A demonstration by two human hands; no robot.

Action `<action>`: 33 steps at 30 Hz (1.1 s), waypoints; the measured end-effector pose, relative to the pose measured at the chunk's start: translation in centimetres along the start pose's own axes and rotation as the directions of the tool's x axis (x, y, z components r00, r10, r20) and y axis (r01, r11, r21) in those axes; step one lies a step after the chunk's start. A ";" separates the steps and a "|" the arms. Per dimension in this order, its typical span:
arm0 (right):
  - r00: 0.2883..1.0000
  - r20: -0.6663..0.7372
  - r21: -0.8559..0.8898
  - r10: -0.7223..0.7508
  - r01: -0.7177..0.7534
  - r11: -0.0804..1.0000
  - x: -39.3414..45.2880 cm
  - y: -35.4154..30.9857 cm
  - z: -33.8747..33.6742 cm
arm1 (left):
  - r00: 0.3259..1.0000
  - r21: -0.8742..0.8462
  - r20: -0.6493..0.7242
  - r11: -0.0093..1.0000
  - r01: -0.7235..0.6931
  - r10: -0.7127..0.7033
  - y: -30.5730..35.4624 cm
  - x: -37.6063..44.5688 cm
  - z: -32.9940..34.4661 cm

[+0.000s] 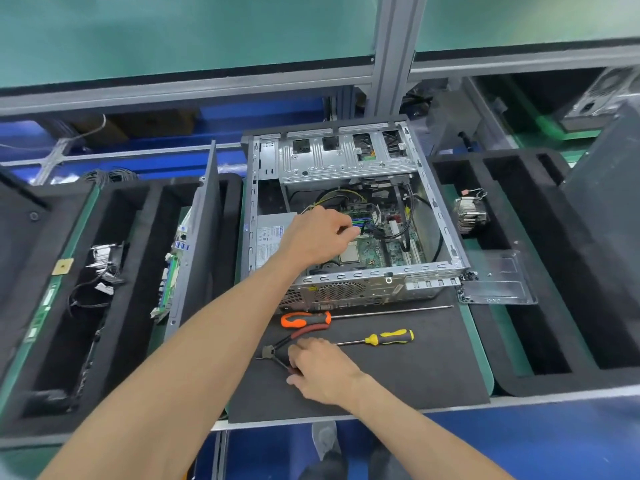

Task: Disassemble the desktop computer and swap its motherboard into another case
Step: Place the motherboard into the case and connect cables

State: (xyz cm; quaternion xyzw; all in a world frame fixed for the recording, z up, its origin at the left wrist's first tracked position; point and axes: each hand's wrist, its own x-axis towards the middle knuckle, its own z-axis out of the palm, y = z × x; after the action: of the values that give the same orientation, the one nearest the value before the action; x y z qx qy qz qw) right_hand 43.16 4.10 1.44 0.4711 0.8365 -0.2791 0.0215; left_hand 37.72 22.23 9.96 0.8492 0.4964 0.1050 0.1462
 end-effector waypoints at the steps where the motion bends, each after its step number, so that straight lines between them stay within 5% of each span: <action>1: 1.000 -0.002 -0.025 0.008 -0.008 1.000 0.1 -0.2 0.1 | 1.000 0.000 0.002 1.000 0.001 -0.001 0.0 0.0 0.0; 6: 0.999 0.035 -0.070 0.025 -0.023 0.997 0.3 -1.0 -0.4 | 1.000 -0.021 -0.011 1.000 -0.006 0.006 -0.1 0.0 0.1; 14: 1.000 -0.023 0.134 -0.008 0.011 0.991 -1.1 0.3 -4.8 | 1.000 -0.130 0.007 0.991 0.030 -0.029 0.0 -0.2 -0.3; 20: 0.992 -0.125 0.404 0.021 0.032 0.914 -3.0 3.8 -10.7 | 0.999 -0.477 0.042 0.877 0.046 -0.029 -0.2 -0.3 -1.2; 23: 0.992 -0.121 0.601 0.038 0.043 0.798 -4.4 5.1 -13.6 | 0.999 -0.605 0.050 0.795 0.039 -0.010 -0.5 -0.2 -1.7; 27: 0.993 -0.094 0.861 0.069 0.046 0.506 -5.1 6.8 -17.1 | 0.999 -0.673 0.049 0.738 0.043 -0.013 -0.7 -0.4 -1.9; 33: 0.973 -0.093 0.988 0.211 0.063 0.142 -3.0 10.0 -20.8 | 0.999 -0.688 0.028 0.724 0.052 -0.045 -0.4 -0.3 -2.1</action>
State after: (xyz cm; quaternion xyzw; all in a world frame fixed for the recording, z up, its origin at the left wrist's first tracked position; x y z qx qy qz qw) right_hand 57.52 15.93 15.43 0.4372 0.4228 -0.7046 -0.3655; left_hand 36.58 22.50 11.77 0.7217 0.4434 0.2736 0.4557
